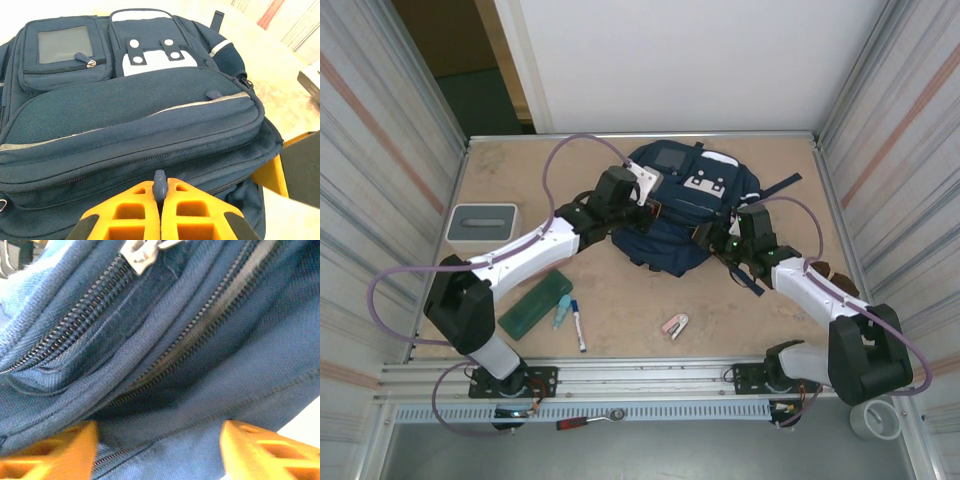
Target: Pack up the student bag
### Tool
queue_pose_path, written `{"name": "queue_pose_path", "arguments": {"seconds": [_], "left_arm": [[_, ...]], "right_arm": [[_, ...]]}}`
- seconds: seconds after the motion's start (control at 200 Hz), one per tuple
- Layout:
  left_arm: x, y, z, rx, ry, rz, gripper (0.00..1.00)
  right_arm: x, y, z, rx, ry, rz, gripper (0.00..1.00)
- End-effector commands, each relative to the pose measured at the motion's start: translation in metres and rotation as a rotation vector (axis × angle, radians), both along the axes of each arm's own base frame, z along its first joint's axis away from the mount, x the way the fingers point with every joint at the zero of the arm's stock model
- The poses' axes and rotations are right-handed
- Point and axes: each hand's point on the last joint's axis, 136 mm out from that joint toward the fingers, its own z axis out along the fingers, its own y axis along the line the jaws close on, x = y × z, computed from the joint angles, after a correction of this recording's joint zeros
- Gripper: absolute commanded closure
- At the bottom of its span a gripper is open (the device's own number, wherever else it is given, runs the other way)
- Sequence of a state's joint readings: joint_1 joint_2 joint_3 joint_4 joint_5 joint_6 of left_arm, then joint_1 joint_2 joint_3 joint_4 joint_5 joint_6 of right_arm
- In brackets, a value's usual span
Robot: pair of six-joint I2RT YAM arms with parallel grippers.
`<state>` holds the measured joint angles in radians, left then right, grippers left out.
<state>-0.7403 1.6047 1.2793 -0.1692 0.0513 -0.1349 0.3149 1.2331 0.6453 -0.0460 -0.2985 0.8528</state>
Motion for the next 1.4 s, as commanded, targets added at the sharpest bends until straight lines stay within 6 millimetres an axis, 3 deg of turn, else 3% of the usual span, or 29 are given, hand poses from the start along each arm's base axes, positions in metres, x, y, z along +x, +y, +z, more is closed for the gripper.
{"name": "queue_pose_path", "arguments": {"seconds": [0.0, 0.26, 0.396, 0.506, 0.711, 0.787, 0.877, 1.002, 1.197, 1.277, 1.393], "left_arm": [[0.002, -0.006, 0.038, -0.069, -0.095, -0.015, 1.0], [-0.002, 0.005, 0.032, -0.06, -0.096, -0.005, 1.0], [-0.001, 0.014, 0.031, -0.072, -0.086, 0.004, 1.0], [-0.002, 0.014, 0.03, -0.081, -0.076, -0.003, 1.0], [-0.003, 0.009, 0.029, -0.091, -0.061, -0.02, 1.0], [-0.003, 0.01, 0.029, -0.09, -0.061, -0.02, 1.0], [-0.003, 0.011, 0.03, -0.094, -0.06, -0.019, 1.0], [-0.004, 0.011, 0.03, -0.097, -0.059, -0.016, 1.0], [-0.005, 0.012, 0.031, -0.106, -0.056, -0.017, 1.0], [-0.005, 0.014, 0.031, -0.115, -0.051, -0.016, 1.0], [-0.004, 0.02, 0.029, -0.119, -0.046, -0.004, 1.0]], "right_arm": [[0.013, -0.016, 0.007, -0.066, -0.052, -0.071, 0.58], [0.012, -0.051, -0.005, -0.12, -0.04, -0.129, 1.0], [0.009, -0.071, 0.0, -0.199, -0.059, -0.133, 1.0], [0.006, -0.067, 0.022, -0.278, -0.172, -0.035, 1.0], [-0.009, -0.02, 0.07, -0.524, -0.458, 0.27, 0.47], [-0.009, -0.004, 0.082, -0.618, -0.533, 0.34, 0.33], [-0.009, 0.019, 0.09, -0.667, -0.602, 0.439, 0.28], [-0.003, 0.045, 0.083, -0.732, -0.63, 0.541, 0.27], [0.02, 0.058, 0.073, -0.825, -0.632, 0.551, 0.35], [0.028, 0.057, 0.07, -0.853, -0.633, 0.534, 0.45], [0.033, 0.051, 0.069, -0.891, -0.627, 0.505, 0.71]]}}
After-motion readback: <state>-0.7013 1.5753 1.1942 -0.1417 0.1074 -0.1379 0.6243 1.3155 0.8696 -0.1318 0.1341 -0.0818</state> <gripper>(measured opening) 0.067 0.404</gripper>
